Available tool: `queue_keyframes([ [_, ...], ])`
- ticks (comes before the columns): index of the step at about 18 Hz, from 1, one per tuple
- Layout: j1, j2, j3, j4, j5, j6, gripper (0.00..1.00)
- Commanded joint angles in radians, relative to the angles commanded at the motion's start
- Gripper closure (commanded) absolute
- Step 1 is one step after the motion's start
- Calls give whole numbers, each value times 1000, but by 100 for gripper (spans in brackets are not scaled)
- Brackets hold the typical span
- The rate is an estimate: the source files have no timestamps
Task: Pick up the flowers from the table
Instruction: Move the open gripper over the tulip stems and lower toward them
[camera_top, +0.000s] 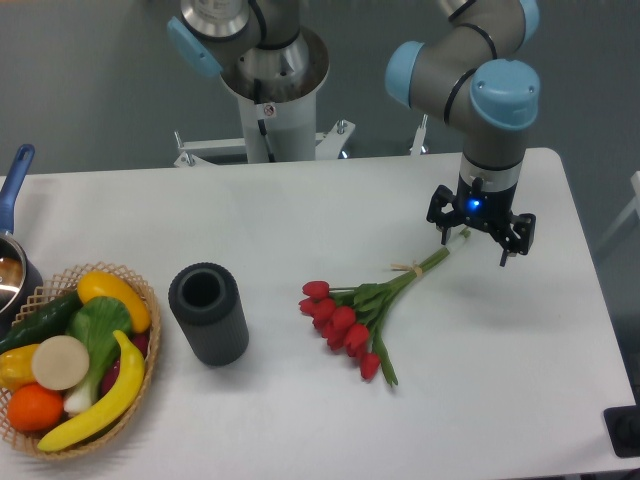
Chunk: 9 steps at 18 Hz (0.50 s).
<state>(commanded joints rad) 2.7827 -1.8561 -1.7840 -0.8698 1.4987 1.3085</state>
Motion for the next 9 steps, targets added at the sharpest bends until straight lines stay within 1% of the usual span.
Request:
queue_keyframes([
  [5, -3, 0, -8, 5, -6, 1, 0],
  [6, -5, 0, -21, 14, -24, 0, 0],
  [8, -9, -5, -47, 52, -99, -9, 0],
  [9, -8, -5, -66, 69, -109, -9, 0],
])
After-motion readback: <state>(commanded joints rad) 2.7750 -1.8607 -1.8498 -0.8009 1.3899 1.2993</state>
